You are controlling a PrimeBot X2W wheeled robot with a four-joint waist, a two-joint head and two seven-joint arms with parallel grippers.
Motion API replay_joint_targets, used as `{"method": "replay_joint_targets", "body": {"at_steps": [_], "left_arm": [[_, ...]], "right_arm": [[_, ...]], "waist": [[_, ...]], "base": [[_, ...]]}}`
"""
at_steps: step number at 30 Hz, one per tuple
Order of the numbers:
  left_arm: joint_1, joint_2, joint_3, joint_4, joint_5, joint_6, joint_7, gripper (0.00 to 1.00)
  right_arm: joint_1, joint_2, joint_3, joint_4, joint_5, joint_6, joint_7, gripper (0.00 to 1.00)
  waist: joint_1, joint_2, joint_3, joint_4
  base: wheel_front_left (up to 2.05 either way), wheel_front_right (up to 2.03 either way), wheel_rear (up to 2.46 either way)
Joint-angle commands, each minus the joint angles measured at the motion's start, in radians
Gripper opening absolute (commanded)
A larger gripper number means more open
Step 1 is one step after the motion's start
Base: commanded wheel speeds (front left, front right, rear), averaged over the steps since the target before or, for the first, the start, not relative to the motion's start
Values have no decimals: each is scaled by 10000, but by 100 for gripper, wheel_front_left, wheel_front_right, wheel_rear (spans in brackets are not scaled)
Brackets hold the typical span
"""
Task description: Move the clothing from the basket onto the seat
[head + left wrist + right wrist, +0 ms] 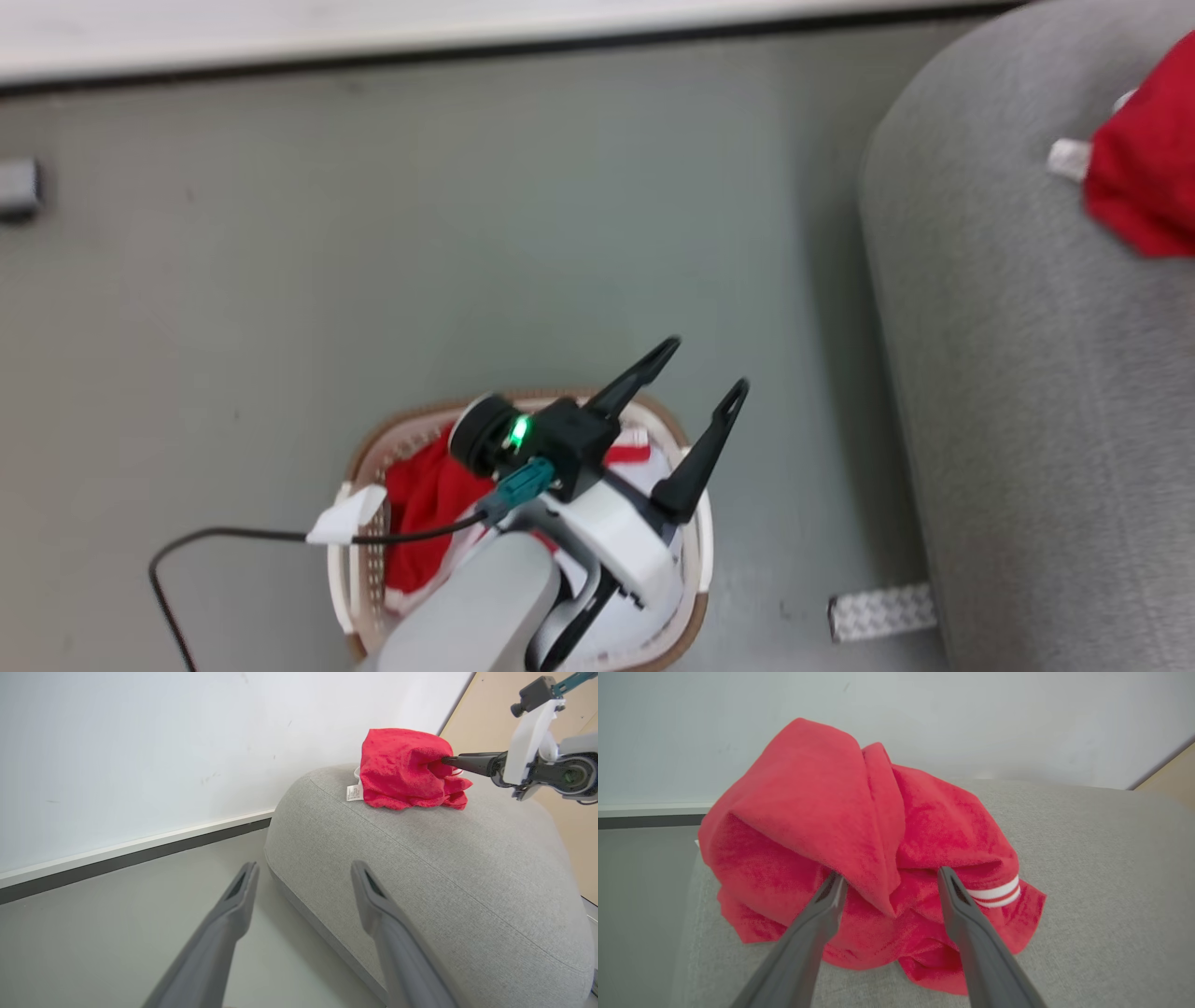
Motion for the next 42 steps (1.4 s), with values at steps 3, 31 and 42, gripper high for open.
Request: {"method": "replay_joint_targets", "body": {"at_steps": [3,31,42], "left_arm": [[519,81,186,116,-240,25,-78,100],[3969,1536,4066,-941,-864,1484,-73,100],[5044,940,5348,-1156,365,1351,-72,100]], "right_arm": [[348,-306,636,-394,42,-22,106,100],[6539,1050,-354,-7188,262,-22,-1220,100],[9125,3465,-2470,-8652,-1316,-22,-1221,100]], "waist": [[-1,0,-1604,-222],[-1,0,-5326,1533],[-1,0,-5128,1745]], "base": [[0,0,0],[0,0,0],[0,0,0]]}}
